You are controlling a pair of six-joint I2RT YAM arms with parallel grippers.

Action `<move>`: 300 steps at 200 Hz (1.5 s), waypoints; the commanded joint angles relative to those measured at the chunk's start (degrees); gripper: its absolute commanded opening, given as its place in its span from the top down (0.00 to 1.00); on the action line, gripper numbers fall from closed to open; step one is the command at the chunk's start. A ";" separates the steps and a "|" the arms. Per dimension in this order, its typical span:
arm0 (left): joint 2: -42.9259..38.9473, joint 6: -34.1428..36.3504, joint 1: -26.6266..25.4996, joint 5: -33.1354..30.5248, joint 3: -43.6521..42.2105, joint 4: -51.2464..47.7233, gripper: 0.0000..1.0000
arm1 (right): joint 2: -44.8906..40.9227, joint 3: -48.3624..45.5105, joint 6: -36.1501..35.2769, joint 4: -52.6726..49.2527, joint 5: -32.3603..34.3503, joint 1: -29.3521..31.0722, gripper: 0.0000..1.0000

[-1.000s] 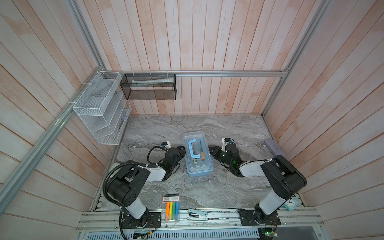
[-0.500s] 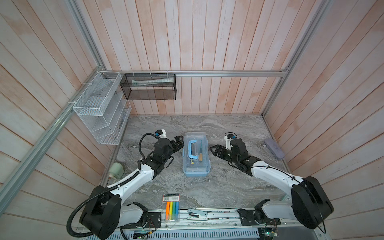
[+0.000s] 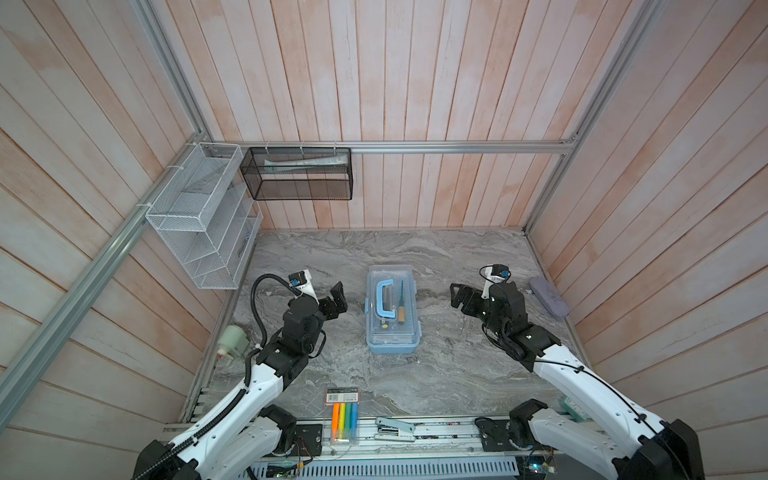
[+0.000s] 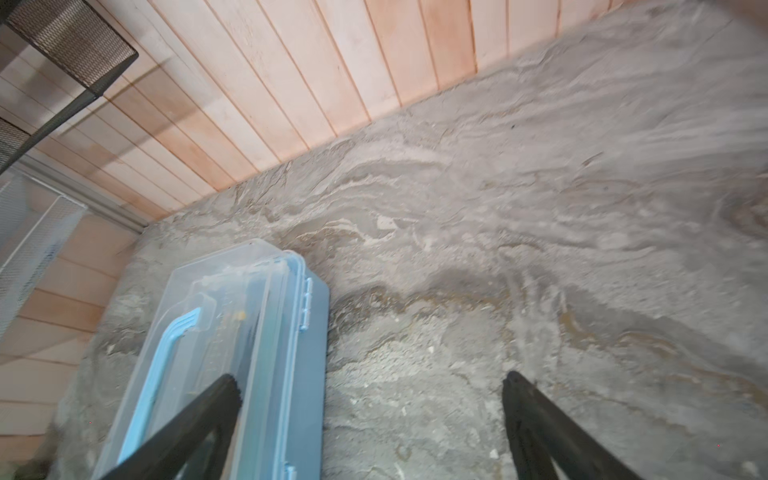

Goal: Pack the tool kit

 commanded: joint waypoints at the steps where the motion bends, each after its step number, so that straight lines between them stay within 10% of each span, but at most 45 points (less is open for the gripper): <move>1: -5.02 10.36 0.27 -5.64 -10.33 15.51 0.00 | -3.11 -5.71 -7.59 6.70 9.98 1.19 0.02; 44: -5.35 12.77 7.00 -11.17 -16.94 25.00 0.00 | -3.88 -9.62 -15.46 15.08 14.85 1.53 0.02; 67: -1.31 13.57 14.18 -4.10 -15.72 26.73 0.00 | -1.72 -9.14 -17.10 16.88 13.22 1.59 0.02; 125: 24.47 14.06 29.36 2.49 -18.55 56.02 0.00 | -0.90 -11.45 -21.11 22.56 17.44 0.95 0.02; 200: 41.56 18.92 29.14 14.30 -13.05 65.57 0.00 | 10.51 -16.54 -23.98 38.35 13.57 -21.76 0.02; 252: 40.24 21.06 27.79 14.17 -9.96 57.69 0.00 | 26.10 -17.52 -28.17 57.68 16.06 -23.11 0.02; 300: 39.70 21.00 27.71 14.12 -9.59 56.08 0.00 | 32.75 -22.46 -29.85 72.94 1.11 -26.40 0.02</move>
